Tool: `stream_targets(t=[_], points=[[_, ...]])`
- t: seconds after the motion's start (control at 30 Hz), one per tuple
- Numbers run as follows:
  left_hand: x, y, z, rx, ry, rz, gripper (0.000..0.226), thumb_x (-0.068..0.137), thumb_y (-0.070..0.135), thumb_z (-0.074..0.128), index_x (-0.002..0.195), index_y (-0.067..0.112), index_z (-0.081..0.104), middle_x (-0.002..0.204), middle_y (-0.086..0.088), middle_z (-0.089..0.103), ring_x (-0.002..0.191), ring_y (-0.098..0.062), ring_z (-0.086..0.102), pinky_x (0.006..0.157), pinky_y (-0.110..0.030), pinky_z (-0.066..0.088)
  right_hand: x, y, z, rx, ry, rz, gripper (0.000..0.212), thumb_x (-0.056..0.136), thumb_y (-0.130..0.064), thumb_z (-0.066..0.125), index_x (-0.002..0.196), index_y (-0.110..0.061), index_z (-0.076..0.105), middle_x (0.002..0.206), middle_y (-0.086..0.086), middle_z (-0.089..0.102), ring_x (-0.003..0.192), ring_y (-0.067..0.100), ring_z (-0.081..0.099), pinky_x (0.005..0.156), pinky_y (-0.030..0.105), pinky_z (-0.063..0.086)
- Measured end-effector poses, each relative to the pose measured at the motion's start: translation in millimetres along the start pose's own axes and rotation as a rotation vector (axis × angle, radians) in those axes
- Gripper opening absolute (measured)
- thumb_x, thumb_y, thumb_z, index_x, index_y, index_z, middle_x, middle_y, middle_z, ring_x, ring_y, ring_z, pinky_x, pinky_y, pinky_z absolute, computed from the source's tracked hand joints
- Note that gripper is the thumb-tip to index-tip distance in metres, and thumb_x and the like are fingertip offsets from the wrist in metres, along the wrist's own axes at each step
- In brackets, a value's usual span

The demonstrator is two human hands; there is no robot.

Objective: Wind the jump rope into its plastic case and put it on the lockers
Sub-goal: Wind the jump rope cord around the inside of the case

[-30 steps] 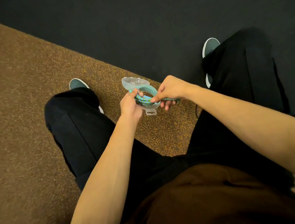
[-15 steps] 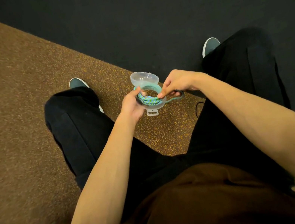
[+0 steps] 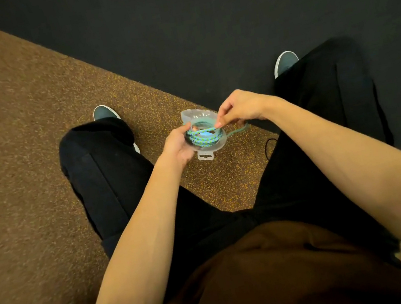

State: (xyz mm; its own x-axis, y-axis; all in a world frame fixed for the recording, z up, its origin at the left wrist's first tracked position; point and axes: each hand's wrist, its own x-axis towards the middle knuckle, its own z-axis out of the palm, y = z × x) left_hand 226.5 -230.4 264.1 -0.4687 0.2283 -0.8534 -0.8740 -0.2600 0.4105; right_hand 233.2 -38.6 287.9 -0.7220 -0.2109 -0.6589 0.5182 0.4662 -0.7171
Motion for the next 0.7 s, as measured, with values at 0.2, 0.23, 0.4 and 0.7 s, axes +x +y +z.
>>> stream_targets(t=[0.2,0.23,0.4,0.7], points=[[1.8,4.8,-1.2,-0.105,0.062,0.045,0.029,0.101,0.012,0.033,0.120,-0.002,0.050,0.142,-0.026,0.043,0.131,-0.040,0.043,0.099,-0.057,0.036,-1.7,-2.9,3.4,0.040,-0.014,-0.035,0.020,0.073,-0.021,0.083,0.082,-0.006,0.076,0.063,0.002,0.060,0.049,0.006,0.043,0.047,0.021,0.037],[1.8,5.1,-1.0,-0.110,0.077,0.055,0.027,0.101,0.012,0.033,0.116,-0.001,0.051,0.143,-0.025,0.044,0.131,-0.040,0.043,0.096,-0.057,0.037,-2.1,-3.6,4.3,0.035,-0.040,-0.026,0.016,0.074,-0.020,0.083,0.081,-0.007,0.076,0.060,-0.003,0.062,0.047,0.002,0.045,0.046,0.019,0.038],[4.3,5.6,-0.9,-0.165,0.081,0.054,0.023,0.101,0.013,0.035,0.104,0.000,0.053,0.115,-0.023,0.058,0.111,-0.038,0.055,0.104,-0.059,0.035,-2.5,-0.9,11.7,0.047,-0.139,0.064,0.011,0.076,-0.015,0.081,0.081,-0.007,0.075,0.057,0.000,0.053,0.044,0.004,0.039,0.044,0.016,0.032],[0.9,5.8,-0.1,-0.222,0.009,0.044,0.023,0.101,0.014,0.037,0.089,0.004,0.053,0.061,-0.008,0.055,0.088,-0.023,0.057,0.106,-0.062,0.032,-2.9,2.1,6.8,0.052,-0.154,0.143,0.032,0.076,-0.022,0.082,0.091,0.003,0.072,0.057,0.004,0.045,0.040,0.008,0.034,0.043,0.020,0.032]])
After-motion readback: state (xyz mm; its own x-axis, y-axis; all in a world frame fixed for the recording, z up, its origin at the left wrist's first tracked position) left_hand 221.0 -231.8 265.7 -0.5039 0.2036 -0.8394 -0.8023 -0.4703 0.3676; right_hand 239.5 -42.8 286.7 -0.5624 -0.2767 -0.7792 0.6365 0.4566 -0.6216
